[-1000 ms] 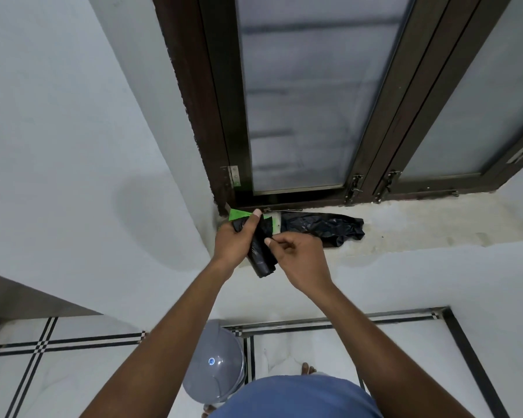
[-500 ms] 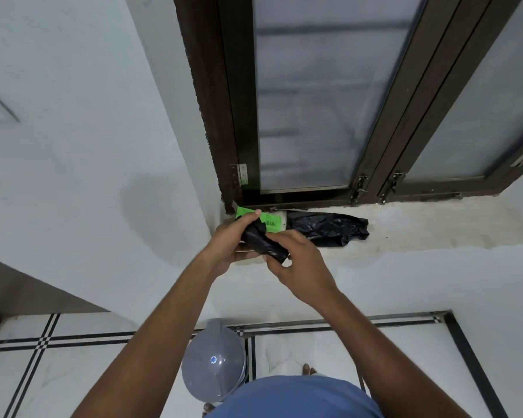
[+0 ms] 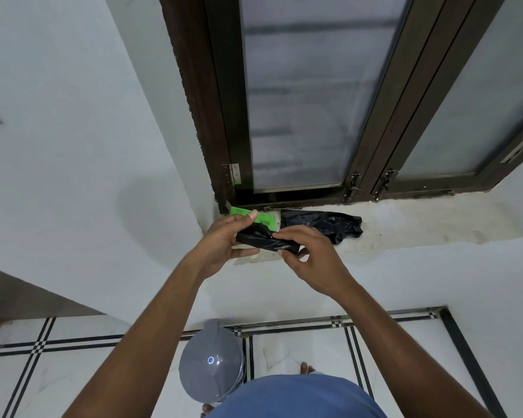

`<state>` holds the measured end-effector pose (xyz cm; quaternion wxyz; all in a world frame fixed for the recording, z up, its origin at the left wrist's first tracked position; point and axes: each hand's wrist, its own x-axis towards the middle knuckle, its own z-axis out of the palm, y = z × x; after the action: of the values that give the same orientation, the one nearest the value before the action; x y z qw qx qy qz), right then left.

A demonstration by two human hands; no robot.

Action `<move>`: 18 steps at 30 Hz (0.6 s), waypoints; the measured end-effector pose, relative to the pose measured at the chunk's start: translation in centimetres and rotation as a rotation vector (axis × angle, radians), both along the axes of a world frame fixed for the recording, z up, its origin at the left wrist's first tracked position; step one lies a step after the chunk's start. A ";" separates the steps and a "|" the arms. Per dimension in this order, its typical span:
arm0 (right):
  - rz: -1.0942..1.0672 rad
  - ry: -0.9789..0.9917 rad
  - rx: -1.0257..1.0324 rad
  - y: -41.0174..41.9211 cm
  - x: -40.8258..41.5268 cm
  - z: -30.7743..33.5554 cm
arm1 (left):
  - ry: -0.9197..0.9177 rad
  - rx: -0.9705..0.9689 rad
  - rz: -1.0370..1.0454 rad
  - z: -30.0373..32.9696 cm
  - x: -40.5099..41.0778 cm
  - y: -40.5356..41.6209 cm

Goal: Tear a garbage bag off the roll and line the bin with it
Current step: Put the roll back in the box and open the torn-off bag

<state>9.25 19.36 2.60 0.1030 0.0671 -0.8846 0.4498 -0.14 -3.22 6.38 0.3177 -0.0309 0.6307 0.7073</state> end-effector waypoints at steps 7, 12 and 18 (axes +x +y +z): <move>-0.056 0.029 0.033 0.1 0.1 -0.2 | 0.099 -0.017 0.077 -0.8 0.1 0.9; -0.064 0.005 -0.101 0.7 0.8 1.0 | 0.072 0.057 0.048 -0.8 0.1 0.4; -0.256 -0.453 -0.627 0.3 -0.8 4.7 | 0.037 0.141 0.000 -0.4 0.2 0.3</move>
<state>8.45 19.67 7.31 -0.0237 -0.1790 -0.7060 0.6848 0.08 -2.90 5.94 0.3072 0.0044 0.5852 0.7504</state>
